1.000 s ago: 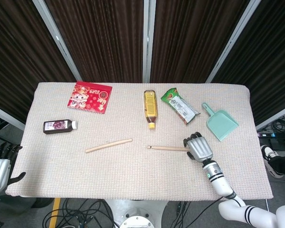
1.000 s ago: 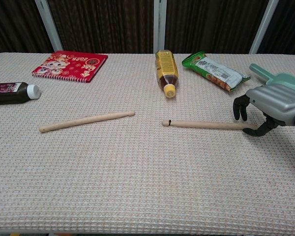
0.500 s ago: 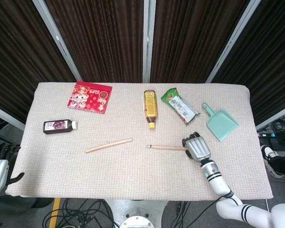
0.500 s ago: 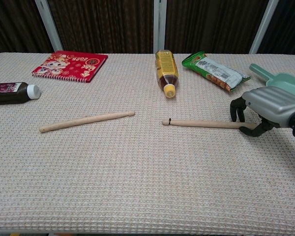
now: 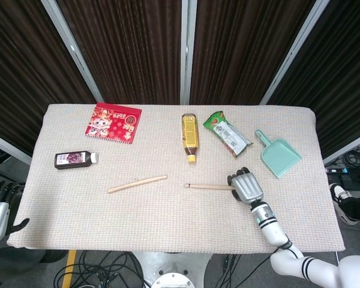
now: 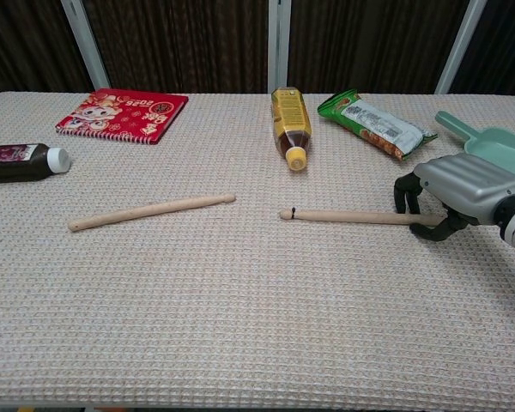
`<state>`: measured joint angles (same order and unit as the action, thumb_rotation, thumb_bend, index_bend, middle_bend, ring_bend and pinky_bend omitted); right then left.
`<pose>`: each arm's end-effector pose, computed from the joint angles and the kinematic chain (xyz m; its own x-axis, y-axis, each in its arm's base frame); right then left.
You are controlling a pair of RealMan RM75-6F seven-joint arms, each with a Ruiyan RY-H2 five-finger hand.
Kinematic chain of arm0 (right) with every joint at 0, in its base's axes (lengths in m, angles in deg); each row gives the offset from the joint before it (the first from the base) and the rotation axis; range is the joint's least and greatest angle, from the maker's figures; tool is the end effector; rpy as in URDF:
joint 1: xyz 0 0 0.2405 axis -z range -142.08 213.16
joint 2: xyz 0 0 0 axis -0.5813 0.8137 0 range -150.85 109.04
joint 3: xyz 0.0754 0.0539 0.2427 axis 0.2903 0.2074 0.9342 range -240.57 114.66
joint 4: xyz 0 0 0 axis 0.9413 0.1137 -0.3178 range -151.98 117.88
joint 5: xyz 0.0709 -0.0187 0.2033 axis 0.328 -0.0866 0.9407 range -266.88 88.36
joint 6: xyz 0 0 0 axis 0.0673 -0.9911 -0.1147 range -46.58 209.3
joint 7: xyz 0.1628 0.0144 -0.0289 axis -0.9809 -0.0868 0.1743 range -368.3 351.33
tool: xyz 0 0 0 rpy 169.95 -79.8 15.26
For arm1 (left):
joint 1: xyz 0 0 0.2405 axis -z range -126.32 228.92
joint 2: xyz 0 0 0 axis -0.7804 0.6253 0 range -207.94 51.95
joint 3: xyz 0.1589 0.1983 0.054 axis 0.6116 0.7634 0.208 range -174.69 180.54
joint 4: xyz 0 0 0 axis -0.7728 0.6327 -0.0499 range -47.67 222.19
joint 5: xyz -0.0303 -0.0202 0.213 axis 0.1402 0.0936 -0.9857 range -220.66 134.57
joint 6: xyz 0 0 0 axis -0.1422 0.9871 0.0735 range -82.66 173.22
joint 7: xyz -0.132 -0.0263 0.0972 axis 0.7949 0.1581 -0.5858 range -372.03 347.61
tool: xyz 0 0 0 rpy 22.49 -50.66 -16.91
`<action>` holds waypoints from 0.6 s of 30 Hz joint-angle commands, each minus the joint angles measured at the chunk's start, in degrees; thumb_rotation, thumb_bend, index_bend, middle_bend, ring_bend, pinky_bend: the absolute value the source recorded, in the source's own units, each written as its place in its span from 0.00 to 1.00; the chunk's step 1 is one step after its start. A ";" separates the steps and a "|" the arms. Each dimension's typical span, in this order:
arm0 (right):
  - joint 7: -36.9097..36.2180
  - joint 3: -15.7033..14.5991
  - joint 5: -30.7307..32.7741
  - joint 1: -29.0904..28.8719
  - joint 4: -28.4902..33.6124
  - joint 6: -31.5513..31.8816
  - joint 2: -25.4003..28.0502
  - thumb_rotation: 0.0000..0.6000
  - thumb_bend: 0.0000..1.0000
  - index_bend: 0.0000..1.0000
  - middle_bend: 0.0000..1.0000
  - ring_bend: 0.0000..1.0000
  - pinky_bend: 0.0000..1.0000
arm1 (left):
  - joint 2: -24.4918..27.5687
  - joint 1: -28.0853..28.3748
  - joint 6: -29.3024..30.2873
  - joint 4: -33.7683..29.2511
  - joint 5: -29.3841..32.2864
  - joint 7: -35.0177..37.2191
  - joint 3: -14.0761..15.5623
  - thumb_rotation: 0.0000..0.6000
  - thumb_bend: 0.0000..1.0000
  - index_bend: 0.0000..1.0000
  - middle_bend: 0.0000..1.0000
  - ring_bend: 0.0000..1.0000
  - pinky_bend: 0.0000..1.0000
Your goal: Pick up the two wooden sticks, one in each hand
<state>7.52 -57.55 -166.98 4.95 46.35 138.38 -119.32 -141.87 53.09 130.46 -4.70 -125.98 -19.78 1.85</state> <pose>-0.2481 -0.3325 -0.0656 0.5971 -0.2350 0.7669 -0.7911 -0.3306 0.5146 -0.3392 0.1792 0.1561 0.5174 0.0643 0.8533 0.8490 0.0862 -0.5213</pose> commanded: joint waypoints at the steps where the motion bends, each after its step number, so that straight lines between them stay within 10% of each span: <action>1: -0.10 -0.02 0.06 -0.04 -0.18 0.05 -0.19 1.00 0.30 0.49 0.53 0.33 0.24 | -0.05 0.03 -0.09 0.24 -0.03 0.20 0.01 1.00 0.12 0.20 0.14 0.06 0.06; 10: -2.72 0.70 -1.58 0.35 3.32 3.36 3.10 1.00 0.55 0.58 0.60 0.39 0.27 | 1.36 3.35 -2.28 -0.70 -2.00 0.19 -1.51 1.00 0.12 0.24 0.17 0.08 0.08; 18: -4.35 3.49 -3.19 0.92 15.15 8.00 14.38 1.00 0.60 0.64 0.63 0.42 0.29 | -0.36 11.97 -11.09 -4.22 0.68 -1.74 -6.20 1.00 0.12 0.38 0.39 0.42 0.37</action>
<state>3.77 -55.29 -169.55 5.59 58.07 144.66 -108.33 -141.04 62.73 121.93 -8.00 -126.85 -20.36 -2.81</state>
